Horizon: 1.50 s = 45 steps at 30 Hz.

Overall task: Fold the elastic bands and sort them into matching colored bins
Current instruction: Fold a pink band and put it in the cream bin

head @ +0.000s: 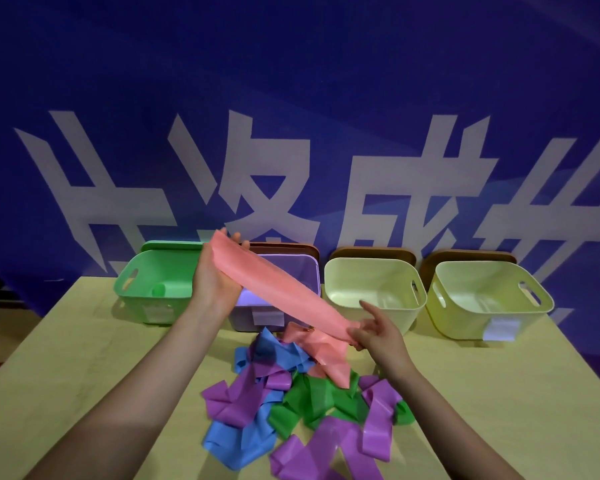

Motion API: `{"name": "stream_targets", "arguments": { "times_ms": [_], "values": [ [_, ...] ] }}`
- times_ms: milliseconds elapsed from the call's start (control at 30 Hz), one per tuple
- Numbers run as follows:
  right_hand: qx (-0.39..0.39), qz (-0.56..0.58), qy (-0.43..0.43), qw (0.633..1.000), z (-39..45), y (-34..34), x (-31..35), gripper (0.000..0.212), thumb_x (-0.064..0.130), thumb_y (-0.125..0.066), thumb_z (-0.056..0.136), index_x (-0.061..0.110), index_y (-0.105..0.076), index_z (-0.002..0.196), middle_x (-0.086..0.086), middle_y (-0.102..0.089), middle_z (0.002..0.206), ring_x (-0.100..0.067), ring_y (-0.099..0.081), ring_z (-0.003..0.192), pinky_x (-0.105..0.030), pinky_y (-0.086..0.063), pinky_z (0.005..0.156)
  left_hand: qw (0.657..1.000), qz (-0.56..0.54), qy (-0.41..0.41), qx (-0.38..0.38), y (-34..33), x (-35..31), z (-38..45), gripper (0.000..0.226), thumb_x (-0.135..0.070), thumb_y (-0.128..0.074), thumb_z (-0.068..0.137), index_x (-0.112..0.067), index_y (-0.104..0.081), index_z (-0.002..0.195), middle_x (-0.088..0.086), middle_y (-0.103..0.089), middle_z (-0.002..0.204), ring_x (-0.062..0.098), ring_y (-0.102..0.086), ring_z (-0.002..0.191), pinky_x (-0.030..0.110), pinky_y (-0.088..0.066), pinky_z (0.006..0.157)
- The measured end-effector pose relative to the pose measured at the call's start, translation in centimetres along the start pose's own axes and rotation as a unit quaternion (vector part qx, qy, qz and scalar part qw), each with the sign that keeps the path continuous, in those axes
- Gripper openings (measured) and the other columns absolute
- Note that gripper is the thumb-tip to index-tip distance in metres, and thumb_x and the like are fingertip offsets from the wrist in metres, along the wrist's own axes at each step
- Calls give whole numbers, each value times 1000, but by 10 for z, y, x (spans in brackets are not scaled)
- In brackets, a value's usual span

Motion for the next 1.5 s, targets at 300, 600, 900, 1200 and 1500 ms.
{"name": "stream_targets", "arguments": {
  "times_ms": [300,600,900,1200,1500],
  "values": [
    [19,-128,74,989,-6,-6,11,26,3,-65,85,22,-66,102,3,-66,84,-7,-60,79,-23,-47,77,961,249,-9,118,-40,22,-60,43,-34,-27,104,-13,-63,103,3,-69,72,13,-66,62,22,-54,57],
    [43,16,252,967,-41,-36,115,19,21,-55,93,32,-68,100,8,-69,97,-10,-64,88,-29,-51,75,913,368,-107,137,-39,32,-96,37,-25,-30,104,-25,-66,115,-18,-67,112,-2,-58,110,8,-42,90],
    [32,-79,308,948,-46,-50,120,21,24,-56,88,9,-66,79,4,-56,69,-9,-49,66,-26,-40,62,876,427,-157,160,-29,43,-99,38,-32,-32,101,-23,-59,127,-8,-60,130,8,-51,126,41,-35,112],
    [58,-5,246,967,-47,-50,124,28,19,-50,92,3,-58,70,-6,-49,59,-13,-46,61,-31,-38,60,906,385,-91,152,-29,40,-99,29,-26,-34,103,-29,-58,119,-5,-67,113,9,-64,100,29,-51,89],
    [50,47,188,980,-29,-40,123,24,3,-54,93,-8,-59,72,6,-51,52,-7,-48,53,-20,-39,57,885,425,-159,109,-29,48,-91,23,-13,-43,100,-17,-54,81,-4,-53,73,5,-45,65,18,-39,63]
  ]
}}
Point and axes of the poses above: each hand's wrist, its own z-axis towards the middle knuckle, its own y-axis out of the back of the hand, x = y × z, the point moved 3 cm from there along z, towards the middle knuckle
